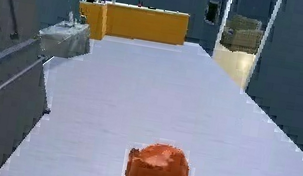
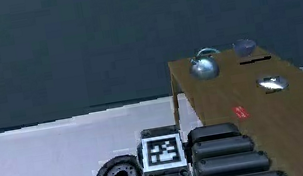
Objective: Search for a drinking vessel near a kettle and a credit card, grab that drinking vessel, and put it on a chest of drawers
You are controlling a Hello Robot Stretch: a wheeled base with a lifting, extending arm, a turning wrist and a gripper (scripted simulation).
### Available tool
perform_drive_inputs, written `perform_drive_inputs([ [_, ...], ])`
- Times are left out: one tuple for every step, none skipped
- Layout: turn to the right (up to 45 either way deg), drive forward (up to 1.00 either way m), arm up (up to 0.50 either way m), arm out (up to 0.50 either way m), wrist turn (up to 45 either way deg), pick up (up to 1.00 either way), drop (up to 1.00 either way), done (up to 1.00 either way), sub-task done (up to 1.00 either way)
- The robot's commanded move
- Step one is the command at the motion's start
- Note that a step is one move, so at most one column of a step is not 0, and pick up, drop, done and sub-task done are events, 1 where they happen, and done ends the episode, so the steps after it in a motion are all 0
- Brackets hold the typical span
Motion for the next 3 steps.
perform_drive_inputs([
  [45.0,0.0,0.0,0.0,0.0,0.0,0.0,0.0,0.0],
  [9.0,0.0,0.0,0.0,0.0,0.0,0.0,0.0,0.0],
  [3.0,0.0,0.0,0.0,0.0,0.0,0.0,0.0,0.0],
])
